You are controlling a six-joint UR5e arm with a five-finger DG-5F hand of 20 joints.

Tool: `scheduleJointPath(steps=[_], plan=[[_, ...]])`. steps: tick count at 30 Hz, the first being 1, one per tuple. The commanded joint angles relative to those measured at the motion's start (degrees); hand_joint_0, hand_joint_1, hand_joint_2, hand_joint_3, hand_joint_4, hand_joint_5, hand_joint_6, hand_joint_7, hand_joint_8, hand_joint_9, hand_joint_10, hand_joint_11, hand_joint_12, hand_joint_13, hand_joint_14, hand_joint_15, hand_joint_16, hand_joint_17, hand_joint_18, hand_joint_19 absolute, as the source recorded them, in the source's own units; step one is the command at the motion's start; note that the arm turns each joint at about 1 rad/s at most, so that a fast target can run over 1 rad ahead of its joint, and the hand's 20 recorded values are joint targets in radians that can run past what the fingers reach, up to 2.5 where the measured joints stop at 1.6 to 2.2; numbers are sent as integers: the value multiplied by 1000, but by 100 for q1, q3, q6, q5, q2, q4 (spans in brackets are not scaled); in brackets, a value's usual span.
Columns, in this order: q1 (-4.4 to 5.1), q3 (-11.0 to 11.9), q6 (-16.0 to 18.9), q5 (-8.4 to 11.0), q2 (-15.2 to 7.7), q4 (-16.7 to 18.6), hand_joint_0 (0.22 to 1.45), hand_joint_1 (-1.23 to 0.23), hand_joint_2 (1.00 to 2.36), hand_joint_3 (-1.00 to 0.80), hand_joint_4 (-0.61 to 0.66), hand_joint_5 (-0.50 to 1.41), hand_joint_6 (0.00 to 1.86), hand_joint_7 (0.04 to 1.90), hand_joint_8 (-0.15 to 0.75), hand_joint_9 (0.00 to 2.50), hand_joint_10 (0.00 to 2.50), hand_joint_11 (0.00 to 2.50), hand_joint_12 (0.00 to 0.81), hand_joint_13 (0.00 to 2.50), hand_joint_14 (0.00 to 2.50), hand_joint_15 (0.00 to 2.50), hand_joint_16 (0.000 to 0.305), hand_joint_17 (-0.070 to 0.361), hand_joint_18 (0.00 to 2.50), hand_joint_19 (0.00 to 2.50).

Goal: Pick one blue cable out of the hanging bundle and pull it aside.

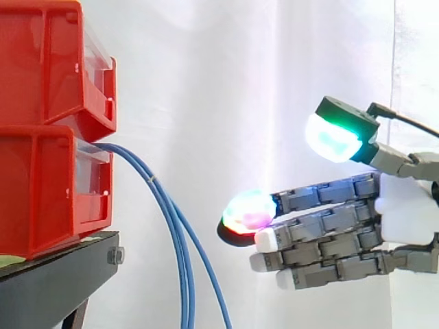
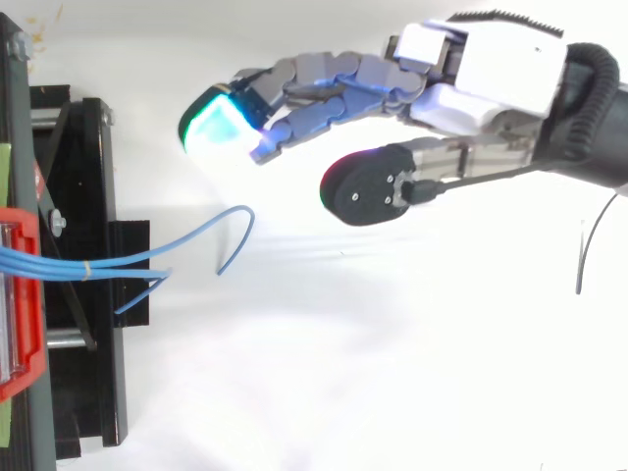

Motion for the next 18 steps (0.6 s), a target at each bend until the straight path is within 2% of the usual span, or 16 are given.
scheduleJointPath(steps=[1, 6, 15, 18], plan=[[4, 20, 8, -9, -236, 492, 478, -465, 1000, -500, 218, -190, 502, 752, 233, 469, 3, 97, 335, 131, 0, 24, 50, 111, 75, 176], [13, 126, 44, 35, -482, 888, 469, -469, 1000, -500, 205, -193, 502, 738, 227, 448, 3, 91, 337, 123, 1, 24, 50, 113, 74, 172], [13, 134, 44, 17, -543, 923, 469, -470, 1000, -500, 208, -193, 502, 741, 230, 451, 3, 91, 336, 123, 0, 25, 51, 114, 69, 173], [-5, 178, 70, -1, -693, 1046, 469, -470, 1000, -500, 211, -193, 502, 744, 230, 451, 3, 98, 336, 123, 0, 21, 51, 114, 68, 174]])
